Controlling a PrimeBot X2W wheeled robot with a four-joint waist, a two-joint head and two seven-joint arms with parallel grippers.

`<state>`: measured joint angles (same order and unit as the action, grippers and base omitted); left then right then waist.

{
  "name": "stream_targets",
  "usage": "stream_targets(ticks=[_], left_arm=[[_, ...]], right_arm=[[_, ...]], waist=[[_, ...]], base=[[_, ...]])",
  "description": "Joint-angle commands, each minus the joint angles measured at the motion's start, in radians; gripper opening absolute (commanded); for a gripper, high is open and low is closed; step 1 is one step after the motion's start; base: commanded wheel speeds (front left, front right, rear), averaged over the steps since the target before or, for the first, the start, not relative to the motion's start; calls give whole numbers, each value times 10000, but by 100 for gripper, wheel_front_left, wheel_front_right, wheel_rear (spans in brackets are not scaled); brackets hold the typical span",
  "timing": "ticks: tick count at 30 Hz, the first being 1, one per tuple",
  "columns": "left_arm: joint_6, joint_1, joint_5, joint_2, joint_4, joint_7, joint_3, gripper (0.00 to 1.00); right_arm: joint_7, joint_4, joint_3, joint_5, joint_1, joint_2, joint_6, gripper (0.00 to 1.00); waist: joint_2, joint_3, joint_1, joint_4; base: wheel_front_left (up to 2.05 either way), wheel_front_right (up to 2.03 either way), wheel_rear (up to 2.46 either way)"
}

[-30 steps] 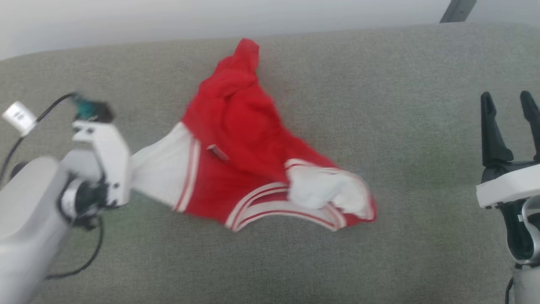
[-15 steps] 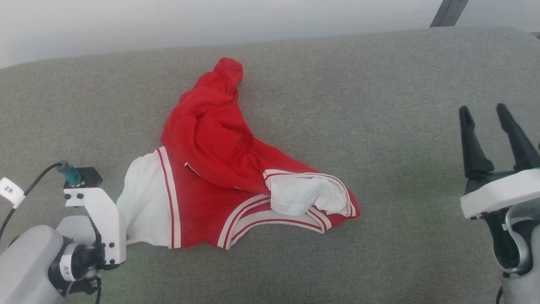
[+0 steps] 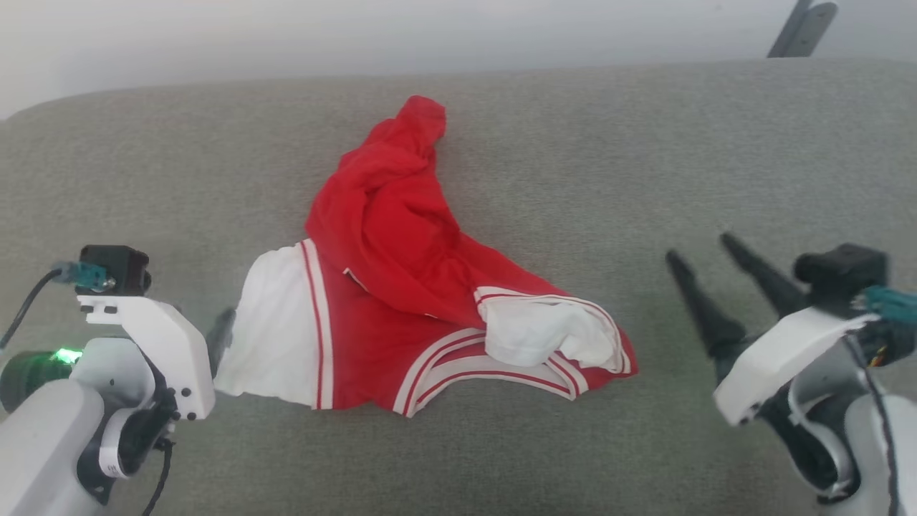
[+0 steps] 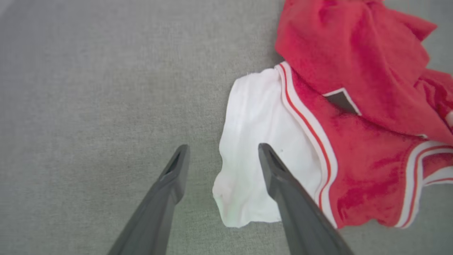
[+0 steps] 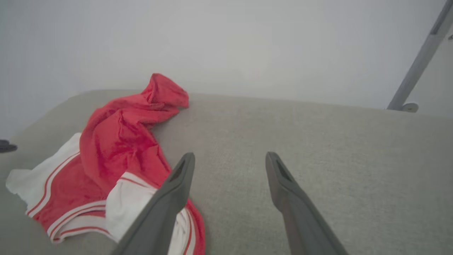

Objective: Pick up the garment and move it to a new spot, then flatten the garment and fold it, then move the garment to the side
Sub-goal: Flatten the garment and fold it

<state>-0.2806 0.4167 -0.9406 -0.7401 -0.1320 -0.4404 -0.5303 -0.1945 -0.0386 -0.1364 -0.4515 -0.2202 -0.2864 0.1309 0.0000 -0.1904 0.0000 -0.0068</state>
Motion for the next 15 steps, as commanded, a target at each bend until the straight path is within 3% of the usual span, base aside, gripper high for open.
stream_targets(ticks=[1,7,12,15], left_arm=[[47,-183,186,38,87,443,79,100],[182,-674,720,307,377,2640,417,100],[259,-1176,1166,707,398,4671,691,100],[225,-1316,1287,875,383,5299,722,100]], right_arm=[[-252,-92,-249,-182,116,-136,-3,100],[-1612,-395,-1440,-971,207,-903,-2,100],[-2538,-596,-1973,-1484,120,-1499,-3,100],[-2758,-591,-2075,-1569,38,-1670,-3,100]], waist=[[0,-16,0,162],[0,-89,0,686],[0,-185,0,1268],[0,-246,0,1483]], base=[[0,0,0],[0,0,0],[0,0,0],[0,0,0]])
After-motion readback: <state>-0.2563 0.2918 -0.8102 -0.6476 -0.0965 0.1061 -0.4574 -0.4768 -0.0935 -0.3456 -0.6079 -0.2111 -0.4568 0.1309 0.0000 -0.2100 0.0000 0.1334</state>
